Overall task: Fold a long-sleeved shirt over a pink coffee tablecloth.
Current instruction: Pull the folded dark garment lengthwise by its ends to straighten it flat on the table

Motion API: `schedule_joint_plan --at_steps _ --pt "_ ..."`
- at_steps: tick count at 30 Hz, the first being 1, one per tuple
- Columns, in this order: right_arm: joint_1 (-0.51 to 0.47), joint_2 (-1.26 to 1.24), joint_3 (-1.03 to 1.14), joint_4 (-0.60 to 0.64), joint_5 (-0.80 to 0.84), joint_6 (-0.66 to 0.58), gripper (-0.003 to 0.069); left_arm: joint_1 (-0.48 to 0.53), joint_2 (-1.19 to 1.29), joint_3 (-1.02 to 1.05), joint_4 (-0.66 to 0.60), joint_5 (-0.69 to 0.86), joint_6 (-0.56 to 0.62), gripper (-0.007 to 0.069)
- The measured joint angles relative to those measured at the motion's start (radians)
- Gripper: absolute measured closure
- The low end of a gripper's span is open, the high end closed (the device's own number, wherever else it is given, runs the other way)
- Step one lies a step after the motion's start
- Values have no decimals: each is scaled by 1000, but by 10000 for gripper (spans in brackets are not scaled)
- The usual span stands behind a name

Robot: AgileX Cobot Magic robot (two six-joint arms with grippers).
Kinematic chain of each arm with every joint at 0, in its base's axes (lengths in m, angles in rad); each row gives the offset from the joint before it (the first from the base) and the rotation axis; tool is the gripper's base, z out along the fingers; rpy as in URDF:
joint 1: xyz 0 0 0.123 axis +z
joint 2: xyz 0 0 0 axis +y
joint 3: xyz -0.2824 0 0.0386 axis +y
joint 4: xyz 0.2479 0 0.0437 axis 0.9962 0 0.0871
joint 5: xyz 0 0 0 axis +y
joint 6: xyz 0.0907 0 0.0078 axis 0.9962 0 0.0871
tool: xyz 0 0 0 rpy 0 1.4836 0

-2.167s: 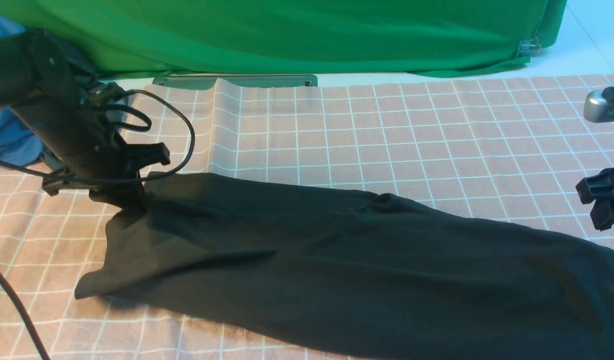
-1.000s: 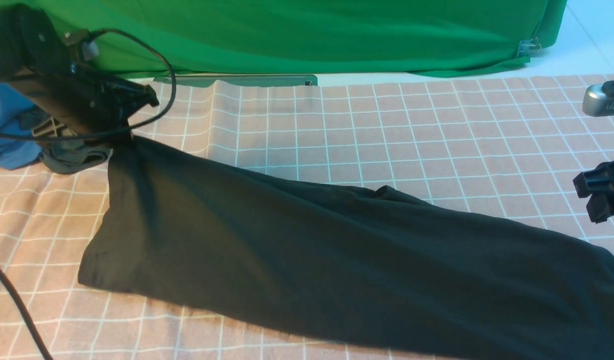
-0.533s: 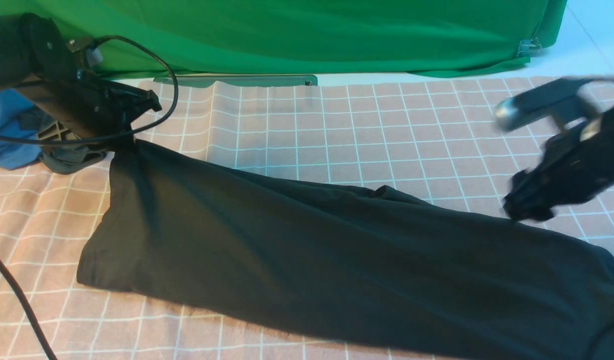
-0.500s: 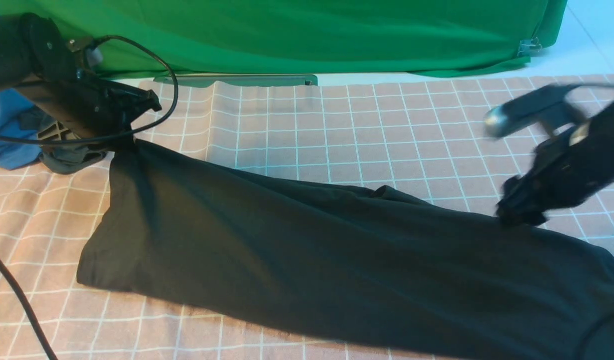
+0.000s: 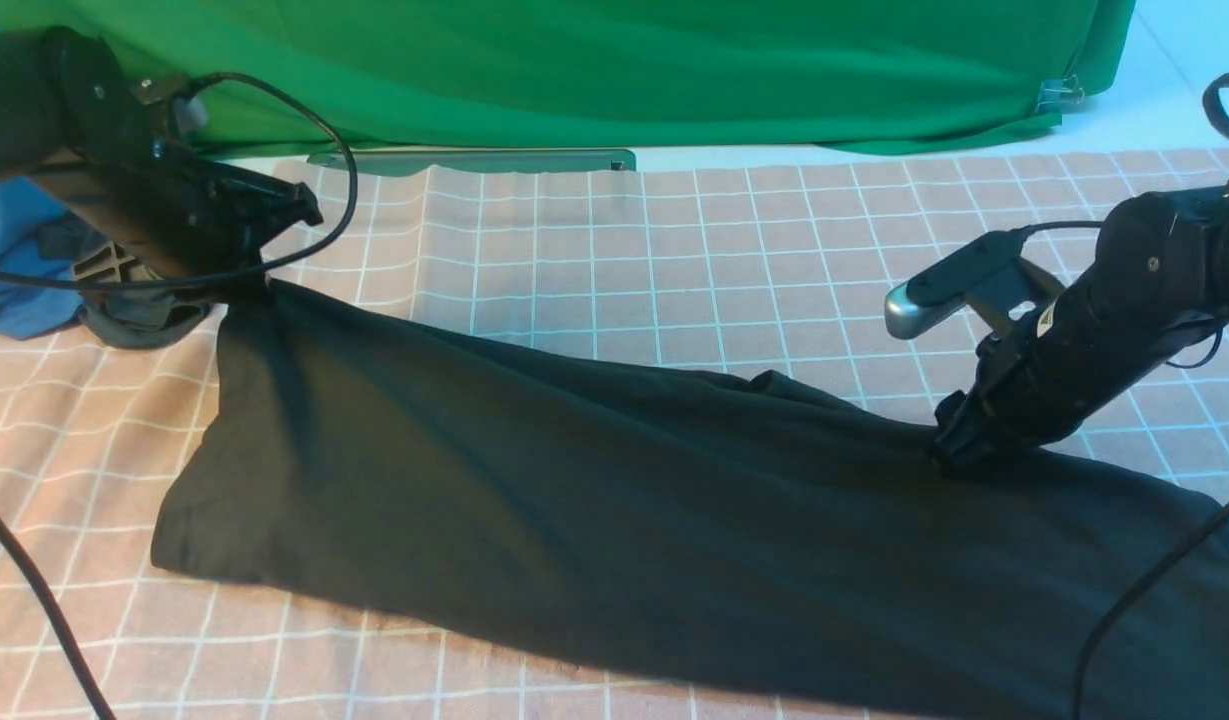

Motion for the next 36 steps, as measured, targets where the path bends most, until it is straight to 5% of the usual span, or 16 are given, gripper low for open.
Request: schedule_joint_plan --at_steps 2,5,19,24,32,36 --pt "0 -14 0 0 6 0 500 0 0 0 1 0 0 611" --pt "-1 -51 0 -19 11 6 599 0 0 0 14 0 0 611" --pt "-86 -96 0 -39 -27 54 607 -6 7 0 15 -25 -1 611" --pt "-87 -69 0 -50 -83 58 552 -6 24 0 35 -45 -1 611" --pt "-91 -65 0 -62 -128 69 291 -6 27 0 57 -168 -1 608" --pt "-91 -66 0 -62 -88 75 261 -6 28 0 59 -167 -1 568"
